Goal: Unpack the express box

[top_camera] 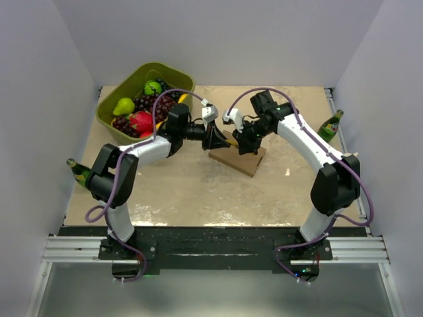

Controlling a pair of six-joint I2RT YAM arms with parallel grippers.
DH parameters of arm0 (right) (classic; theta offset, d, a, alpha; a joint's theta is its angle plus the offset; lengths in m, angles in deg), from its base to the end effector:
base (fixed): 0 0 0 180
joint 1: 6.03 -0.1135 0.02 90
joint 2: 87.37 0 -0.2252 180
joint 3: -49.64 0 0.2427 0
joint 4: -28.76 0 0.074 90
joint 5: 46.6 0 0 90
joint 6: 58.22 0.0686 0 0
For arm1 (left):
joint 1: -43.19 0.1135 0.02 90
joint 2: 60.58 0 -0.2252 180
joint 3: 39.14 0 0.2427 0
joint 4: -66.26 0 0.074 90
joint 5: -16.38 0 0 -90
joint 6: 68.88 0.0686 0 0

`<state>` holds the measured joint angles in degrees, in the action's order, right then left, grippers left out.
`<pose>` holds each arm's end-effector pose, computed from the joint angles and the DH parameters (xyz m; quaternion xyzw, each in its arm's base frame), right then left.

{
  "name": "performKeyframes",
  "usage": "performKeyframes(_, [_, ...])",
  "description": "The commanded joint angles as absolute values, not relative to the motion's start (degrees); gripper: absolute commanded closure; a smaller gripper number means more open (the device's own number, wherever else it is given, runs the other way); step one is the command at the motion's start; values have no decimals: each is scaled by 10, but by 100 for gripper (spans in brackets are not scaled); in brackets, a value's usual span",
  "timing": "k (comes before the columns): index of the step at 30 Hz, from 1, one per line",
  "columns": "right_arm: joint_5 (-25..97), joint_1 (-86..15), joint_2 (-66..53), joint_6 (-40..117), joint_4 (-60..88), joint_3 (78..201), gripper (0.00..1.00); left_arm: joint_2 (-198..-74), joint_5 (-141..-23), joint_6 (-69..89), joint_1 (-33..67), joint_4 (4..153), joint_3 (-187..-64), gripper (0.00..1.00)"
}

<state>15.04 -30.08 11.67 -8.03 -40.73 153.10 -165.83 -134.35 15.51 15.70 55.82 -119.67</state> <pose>0.3100 0.1740 0.2328 -0.5456 0.7755 0.2082 0.2401 0.3307 -0.2395 0.2028 0.4339 0.6100 -0.5334 0.3939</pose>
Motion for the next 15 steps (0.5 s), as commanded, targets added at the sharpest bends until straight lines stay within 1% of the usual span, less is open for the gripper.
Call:
performKeyframes(1, [129, -305, 116, -49, -365, 1555, 99, -1661, -1372, 136, 147, 532, -1224, 100])
performKeyframes(4, [138, -292, 108, 1, -334, 1557, 80, -1656, -1373, 129, 152, 529, -1216, 100])
performKeyframes(5, [127, -283, 104, 14, -328, 1558, 70, -1654, -1376, 120, 155, 524, -1213, 100])
performKeyframes(7, [63, -257, 100, 49, -307, 1557, 61, -1650, -1380, 106, 166, 509, -1208, 100])
performKeyframes(8, [40, -233, 94, 57, -299, 1553, 54, -1647, -1385, 94, 172, 505, -1203, 100])
performKeyframes(10, [-5, -214, 85, 72, -273, 1536, 50, -1640, -1390, 78, 186, 487, -1194, 100])
performKeyframes(12, [-19, -205, 76, 74, -259, 1519, 47, -1632, -1396, 50, 199, 470, -1185, 100])
performKeyframes(15, [-43, -205, 85, 77, -256, 1515, 46, -1619, -1402, 42, 206, 466, -1168, 100])
